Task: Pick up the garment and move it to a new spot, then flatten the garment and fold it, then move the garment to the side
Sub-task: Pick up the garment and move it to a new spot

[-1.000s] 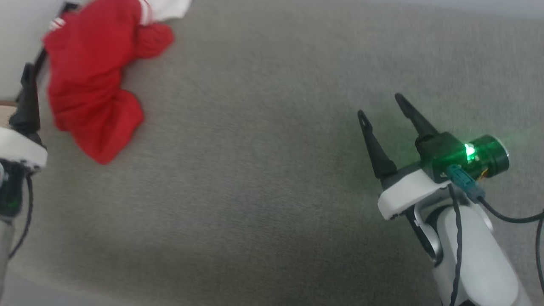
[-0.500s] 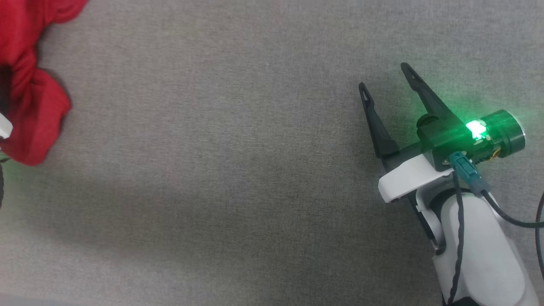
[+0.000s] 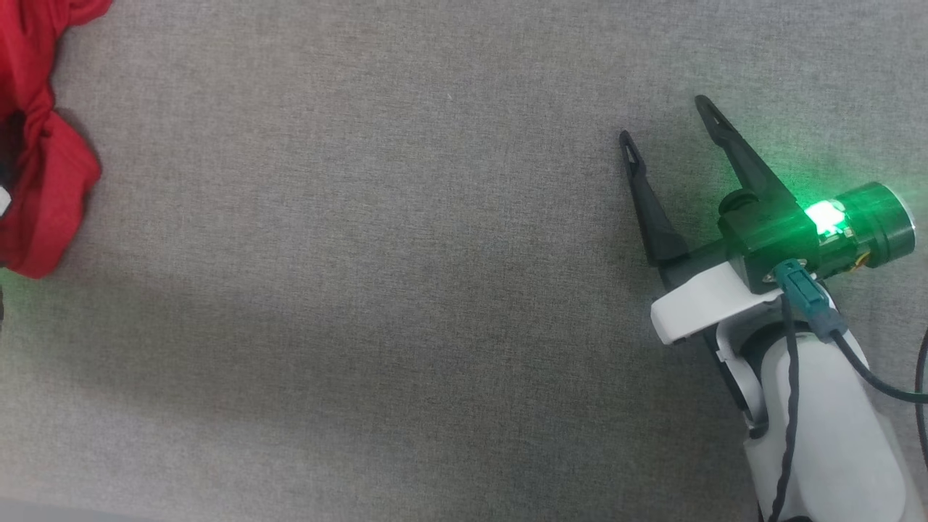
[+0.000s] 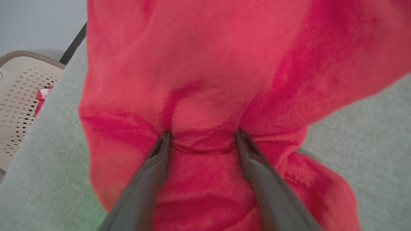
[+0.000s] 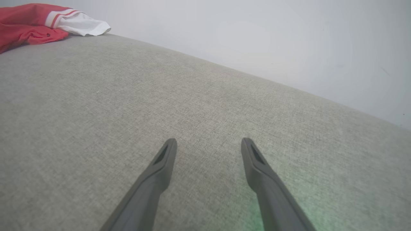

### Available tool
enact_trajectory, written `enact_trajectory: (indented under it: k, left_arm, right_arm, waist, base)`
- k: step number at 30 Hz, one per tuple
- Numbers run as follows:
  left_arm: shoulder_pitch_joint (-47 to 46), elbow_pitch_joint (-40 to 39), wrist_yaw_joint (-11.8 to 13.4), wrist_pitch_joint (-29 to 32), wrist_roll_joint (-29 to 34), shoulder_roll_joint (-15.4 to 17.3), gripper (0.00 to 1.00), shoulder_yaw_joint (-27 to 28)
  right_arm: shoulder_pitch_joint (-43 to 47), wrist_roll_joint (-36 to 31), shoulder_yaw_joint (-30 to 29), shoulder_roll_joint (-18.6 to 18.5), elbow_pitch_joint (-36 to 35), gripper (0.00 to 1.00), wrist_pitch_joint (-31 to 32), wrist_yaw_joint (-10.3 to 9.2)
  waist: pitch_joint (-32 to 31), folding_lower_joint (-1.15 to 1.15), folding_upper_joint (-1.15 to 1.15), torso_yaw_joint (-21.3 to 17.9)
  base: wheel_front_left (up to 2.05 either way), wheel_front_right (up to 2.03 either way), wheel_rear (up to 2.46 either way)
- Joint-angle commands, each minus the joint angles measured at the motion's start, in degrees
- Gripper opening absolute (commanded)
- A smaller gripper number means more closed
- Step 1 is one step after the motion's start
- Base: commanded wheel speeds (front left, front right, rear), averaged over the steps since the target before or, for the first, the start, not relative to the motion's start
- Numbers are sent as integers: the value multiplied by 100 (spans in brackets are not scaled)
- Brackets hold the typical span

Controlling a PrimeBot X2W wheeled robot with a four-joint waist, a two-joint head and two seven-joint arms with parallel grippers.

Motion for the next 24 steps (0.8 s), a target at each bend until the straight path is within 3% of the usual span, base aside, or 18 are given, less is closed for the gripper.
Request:
enact_trajectory:
  k: [1, 15, 24]
  left_arm:
    - [367, 155, 27, 0, -14, -244, 0, -166]
    - [-146, -264, 24, -1688, 144, 612, 0, -425]
    - [-486, -756, 23, -2140, 330, 1038, 0, -878]
  right_arm:
    - [58, -37, -33, -9, -13, 100, 8, -4]
    - [196, 420, -207, -12, 591, 100, -509, -4]
    - [332, 754, -250, -29, 1023, 100, -846, -4]
  waist:
    - [-40, 0, 0, 22]
    - [-1099, 0, 0, 98]
    - [-1890, 0, 0, 150]
  base:
    - [0, 0, 0]
    - [0, 0, 0]
    - [0, 0, 0]
